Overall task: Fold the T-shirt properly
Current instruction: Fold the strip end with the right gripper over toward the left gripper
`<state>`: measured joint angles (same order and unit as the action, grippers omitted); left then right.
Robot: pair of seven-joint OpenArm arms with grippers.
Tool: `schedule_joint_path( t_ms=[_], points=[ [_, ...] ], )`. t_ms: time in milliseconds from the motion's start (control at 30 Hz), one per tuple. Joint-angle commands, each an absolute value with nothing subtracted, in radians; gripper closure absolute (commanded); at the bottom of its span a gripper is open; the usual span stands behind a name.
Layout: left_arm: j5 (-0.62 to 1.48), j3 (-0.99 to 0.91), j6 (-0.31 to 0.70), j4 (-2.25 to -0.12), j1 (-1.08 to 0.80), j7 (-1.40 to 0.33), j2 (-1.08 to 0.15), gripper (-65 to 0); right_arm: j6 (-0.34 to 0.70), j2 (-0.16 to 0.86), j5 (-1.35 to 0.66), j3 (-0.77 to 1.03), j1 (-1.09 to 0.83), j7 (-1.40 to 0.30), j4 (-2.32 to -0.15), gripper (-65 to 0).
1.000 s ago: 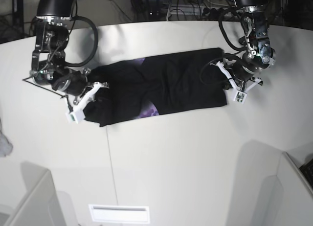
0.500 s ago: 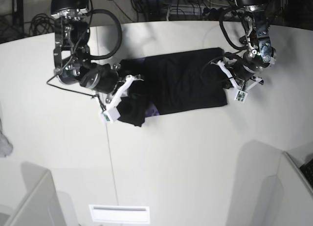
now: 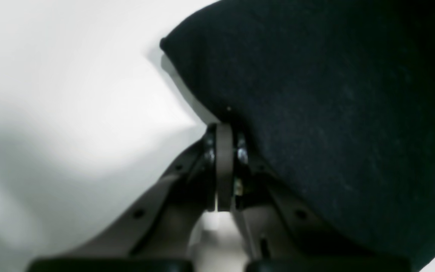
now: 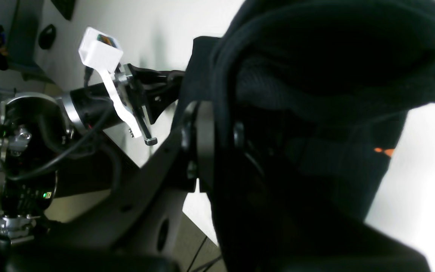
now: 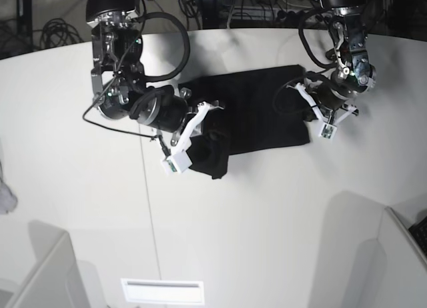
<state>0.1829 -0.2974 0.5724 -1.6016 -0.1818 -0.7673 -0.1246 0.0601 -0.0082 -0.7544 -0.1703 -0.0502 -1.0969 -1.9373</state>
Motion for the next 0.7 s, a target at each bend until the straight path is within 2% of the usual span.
schedule_joint_path(
  t_ms=[0,167,300,367,667],
  points=[
    [0.180,-0.294,0.575,-1.610,-0.177,-0.782,-0.116,0.0,0.065,-0.012,-0.774,-0.171,-0.033,-1.076,-1.954,0.0],
    [0.180,-0.269,0.570,-1.604,-0.139,-0.783,-0.096,0.0,0.067,-0.012,-0.774,-0.171,-0.021,-1.076,-1.956,0.0],
    [0.180,-0.193,0.456,-1.609,-0.122,-0.782,-0.099,0.0,0.067,-0.012,-0.774,-0.168,-0.018,-1.076,-1.956,0.0],
    [0.180,-0.156,0.430,-1.606,-0.099,-0.782,-0.099,0.0,0.067,-0.012,-0.774,-0.166,-0.012,-1.075,-1.956,0.0],
    [0.182,-0.140,0.430,-1.612,-0.058,-0.783,-0.096,0.0,0.070,-0.012,-0.774,-0.171,0.010,-1.035,-1.956,0.0]
  ],
)
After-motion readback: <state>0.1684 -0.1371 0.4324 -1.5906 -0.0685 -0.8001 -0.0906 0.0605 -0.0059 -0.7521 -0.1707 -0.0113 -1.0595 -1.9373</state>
